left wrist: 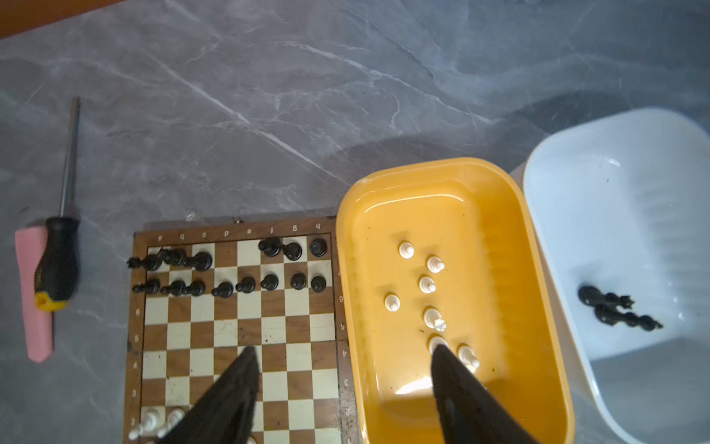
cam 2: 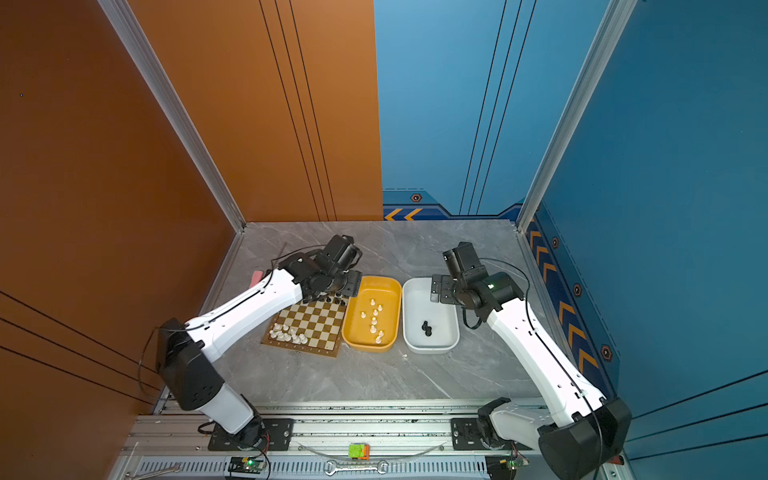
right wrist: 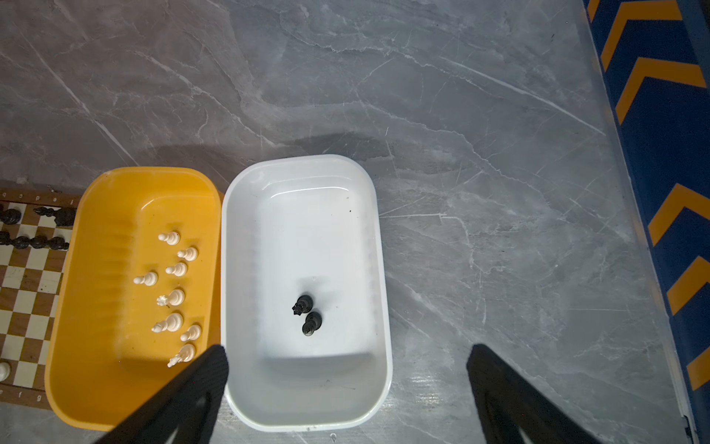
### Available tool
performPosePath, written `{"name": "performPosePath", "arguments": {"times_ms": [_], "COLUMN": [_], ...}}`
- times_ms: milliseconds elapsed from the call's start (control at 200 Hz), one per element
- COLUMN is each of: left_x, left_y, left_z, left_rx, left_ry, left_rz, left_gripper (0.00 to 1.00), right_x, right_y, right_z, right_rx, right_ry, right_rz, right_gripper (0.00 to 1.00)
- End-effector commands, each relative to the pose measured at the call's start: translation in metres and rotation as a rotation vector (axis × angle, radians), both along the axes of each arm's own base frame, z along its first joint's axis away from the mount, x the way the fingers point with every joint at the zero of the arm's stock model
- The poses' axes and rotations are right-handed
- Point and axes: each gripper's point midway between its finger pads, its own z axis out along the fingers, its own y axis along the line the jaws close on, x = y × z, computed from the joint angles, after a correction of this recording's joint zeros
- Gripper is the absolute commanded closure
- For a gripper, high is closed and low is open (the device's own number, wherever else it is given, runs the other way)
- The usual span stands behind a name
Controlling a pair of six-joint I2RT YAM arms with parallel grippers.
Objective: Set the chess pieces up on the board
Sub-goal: 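Move the left gripper over the yellow tray while the right gripper rises, then lower the left gripper and grasp a white pawn in the yellow tray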
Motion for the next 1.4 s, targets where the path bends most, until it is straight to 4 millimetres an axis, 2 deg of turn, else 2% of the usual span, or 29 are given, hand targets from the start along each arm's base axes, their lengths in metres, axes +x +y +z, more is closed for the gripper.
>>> {"name": "performPosePath", "arguments": {"times_ms": [0,190,361,611,976,1392], "left_x": [-0.004,-0.003,0.002,0.000,0.008,0.024], "left_y": [-0.025,-0.042,-0.050,-0.055,-0.058,-0.055], "left_z": [-0.009,-0.035,-0.057,-0.088,-0.115,-0.133], "left_rx": [-0.043,-0.049,-0.041,-0.015,0.015,0.035], "left_ry": [0.075,0.180,0.237,0.322,0.358,0.373], "left_rz": [-0.076,-0.088,-0.074,-0.056,-0.032,-0.013], "left_gripper": [0.38,0.47,0.55,0.57,0.63,0.69], "right_x": [0.001,0.007,0.004,-0.004,-0.011,-0.013], "right_y": [-0.001,-0.001,-0.004,-0.006,-0.013,-0.018], "right_z": [0.003,0.003,0.000,-0.001,0.001,0.004], "right_rx": [0.015,0.023,0.029,0.054,0.053,0.062], "right_ry": [0.026,0.037,0.046,0.049,0.049,0.043], "right_rz": [-0.021,-0.032,-0.046,-0.054,-0.060,-0.074], "right_gripper": [0.00,0.00,0.00,0.00,0.00,0.00]}}
